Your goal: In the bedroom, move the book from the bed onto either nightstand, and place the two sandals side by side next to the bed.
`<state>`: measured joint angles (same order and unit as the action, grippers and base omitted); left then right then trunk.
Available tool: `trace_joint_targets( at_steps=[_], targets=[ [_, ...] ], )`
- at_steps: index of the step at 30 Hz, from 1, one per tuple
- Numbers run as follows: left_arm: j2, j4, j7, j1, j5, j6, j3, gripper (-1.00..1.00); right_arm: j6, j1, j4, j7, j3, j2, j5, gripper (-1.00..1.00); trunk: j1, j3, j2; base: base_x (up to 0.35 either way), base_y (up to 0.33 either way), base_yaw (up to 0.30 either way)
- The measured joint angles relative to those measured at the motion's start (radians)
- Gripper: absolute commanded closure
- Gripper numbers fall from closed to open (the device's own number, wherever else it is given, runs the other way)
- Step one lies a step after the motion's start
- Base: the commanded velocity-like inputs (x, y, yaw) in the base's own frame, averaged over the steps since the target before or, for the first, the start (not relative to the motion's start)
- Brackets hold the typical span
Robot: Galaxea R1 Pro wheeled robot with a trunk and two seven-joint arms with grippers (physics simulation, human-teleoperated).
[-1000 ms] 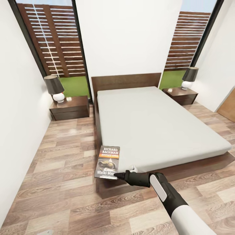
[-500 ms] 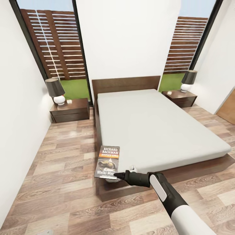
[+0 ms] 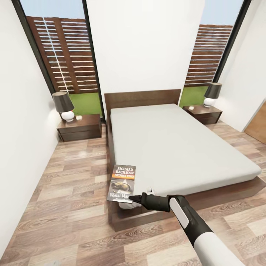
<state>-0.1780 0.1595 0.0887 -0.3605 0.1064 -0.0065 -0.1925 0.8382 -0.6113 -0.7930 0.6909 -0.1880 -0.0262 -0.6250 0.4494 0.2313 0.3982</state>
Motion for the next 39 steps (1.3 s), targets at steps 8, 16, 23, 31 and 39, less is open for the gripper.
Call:
trace_joint_targets(
  at_steps=[8,16,23,31,39],
  targets=[
    [0.000,0.000,0.000,0.000,0.000,0.000,0.000,-1.00,0.000,0.000,0.001,0.000,0.001,0.000,0.000,1.00,0.000,-0.013,0.000,0.000,0.000,0.000],
    [0.000,0.000,0.001,0.000,0.000,0.000,0.000,-1.00,0.000,0.000,0.001,-0.001,0.001,0.000,0.000,1.00,0.000,-0.026,0.000,0.000,0.000,0.000],
    [0.002,0.000,0.002,0.000,0.000,0.001,0.000,-1.00,0.000,0.000,0.002,0.000,0.002,0.000,0.000,1.00,0.000,-0.037,0.000,0.000,0.000,0.000],
    [0.003,0.000,0.002,0.001,0.000,0.001,0.000,-1.00,0.000,0.000,0.002,0.000,0.003,0.001,0.000,1.00,0.000,-0.050,0.000,0.000,0.000,0.000],
    [0.003,0.000,0.002,0.001,0.000,0.001,0.000,-1.00,-0.001,0.000,0.002,-0.001,0.003,0.000,0.000,1.00,0.000,-0.062,0.000,0.000,0.000,0.000]
  ],
)
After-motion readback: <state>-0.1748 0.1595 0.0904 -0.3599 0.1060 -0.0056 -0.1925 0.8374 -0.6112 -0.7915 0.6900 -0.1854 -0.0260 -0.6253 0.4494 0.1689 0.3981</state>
